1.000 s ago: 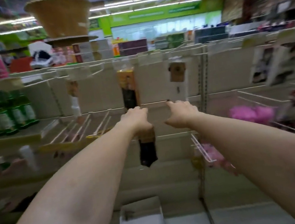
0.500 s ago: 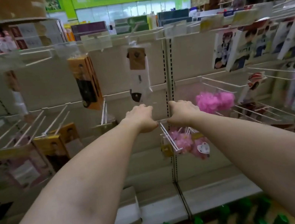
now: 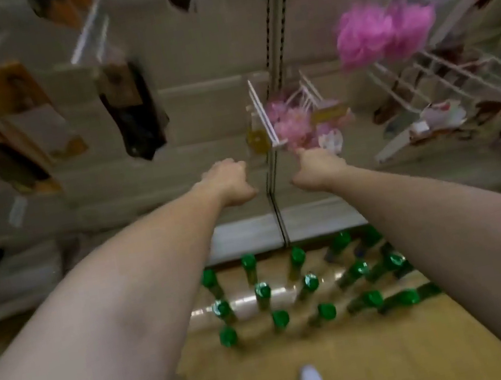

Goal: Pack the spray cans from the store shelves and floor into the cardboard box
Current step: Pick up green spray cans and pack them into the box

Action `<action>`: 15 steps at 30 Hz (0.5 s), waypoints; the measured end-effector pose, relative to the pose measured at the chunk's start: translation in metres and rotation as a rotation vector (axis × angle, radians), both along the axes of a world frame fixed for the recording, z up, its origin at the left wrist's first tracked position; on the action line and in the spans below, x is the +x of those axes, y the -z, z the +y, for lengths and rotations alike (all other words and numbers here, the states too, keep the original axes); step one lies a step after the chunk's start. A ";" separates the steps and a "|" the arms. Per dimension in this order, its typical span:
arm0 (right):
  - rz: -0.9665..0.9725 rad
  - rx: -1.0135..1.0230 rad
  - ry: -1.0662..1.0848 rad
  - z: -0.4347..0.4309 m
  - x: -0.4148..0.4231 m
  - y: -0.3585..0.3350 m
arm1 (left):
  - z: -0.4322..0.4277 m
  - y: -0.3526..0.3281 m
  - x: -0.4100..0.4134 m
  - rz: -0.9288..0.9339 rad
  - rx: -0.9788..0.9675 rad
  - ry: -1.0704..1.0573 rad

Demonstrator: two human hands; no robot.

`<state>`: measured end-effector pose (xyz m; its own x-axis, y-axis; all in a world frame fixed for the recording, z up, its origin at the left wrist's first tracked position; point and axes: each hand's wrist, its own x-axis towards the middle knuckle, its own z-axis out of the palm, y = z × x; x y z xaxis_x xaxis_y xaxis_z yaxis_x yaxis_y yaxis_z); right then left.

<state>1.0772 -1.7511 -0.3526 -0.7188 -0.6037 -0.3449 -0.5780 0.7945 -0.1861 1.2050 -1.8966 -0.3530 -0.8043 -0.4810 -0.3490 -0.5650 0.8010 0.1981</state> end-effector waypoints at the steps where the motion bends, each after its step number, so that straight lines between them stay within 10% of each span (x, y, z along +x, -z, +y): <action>1: -0.032 0.031 0.009 0.005 -0.001 0.019 | 0.003 0.022 0.003 -0.030 0.024 -0.007; 15: -0.352 0.311 -0.017 0.098 0.033 0.289 | 0.077 0.292 0.048 -0.283 0.292 -0.115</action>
